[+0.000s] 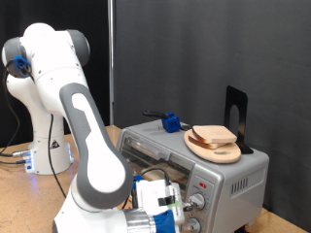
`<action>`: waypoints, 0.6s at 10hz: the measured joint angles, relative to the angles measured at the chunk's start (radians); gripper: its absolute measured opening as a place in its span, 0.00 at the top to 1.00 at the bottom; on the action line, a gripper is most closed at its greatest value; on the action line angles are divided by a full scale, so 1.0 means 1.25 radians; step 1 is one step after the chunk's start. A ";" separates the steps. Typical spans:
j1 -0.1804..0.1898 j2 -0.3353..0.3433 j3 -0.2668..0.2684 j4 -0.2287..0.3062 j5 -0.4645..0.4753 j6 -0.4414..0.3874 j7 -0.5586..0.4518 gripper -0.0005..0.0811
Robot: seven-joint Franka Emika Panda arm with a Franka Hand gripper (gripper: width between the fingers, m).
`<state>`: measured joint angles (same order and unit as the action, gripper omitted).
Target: Make a piece of toast with the oven
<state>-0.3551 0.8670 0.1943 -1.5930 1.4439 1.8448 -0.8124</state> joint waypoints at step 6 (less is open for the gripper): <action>-0.051 -0.087 -0.008 -0.103 -0.004 -0.050 0.093 0.00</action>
<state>-0.4184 0.7580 0.1840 -1.7221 1.4391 1.7829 -0.6963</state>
